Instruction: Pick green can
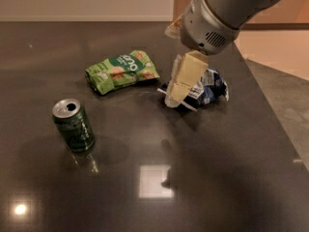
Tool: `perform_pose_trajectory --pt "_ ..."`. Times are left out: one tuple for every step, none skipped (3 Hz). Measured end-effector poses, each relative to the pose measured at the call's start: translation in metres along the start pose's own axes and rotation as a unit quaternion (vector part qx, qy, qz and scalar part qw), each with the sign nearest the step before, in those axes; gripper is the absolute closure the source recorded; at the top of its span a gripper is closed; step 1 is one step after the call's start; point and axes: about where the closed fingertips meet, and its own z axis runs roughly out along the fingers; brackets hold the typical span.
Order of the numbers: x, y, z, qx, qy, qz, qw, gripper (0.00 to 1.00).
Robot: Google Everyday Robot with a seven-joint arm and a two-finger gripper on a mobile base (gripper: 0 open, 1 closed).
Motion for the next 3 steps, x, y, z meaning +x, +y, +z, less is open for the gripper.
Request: perform_pose_trajectory --pt "-0.032 -0.007 0.036 -0.027 -0.037 -0.025 0.9987 0.0" --pt "-0.061 -0.004 0.066 -0.055 -0.068 -0.057 0.9946 0.0" --pt "-0.086 0.007 0.094 -0.086 -0.092 -0.095 0.9875 0.0"
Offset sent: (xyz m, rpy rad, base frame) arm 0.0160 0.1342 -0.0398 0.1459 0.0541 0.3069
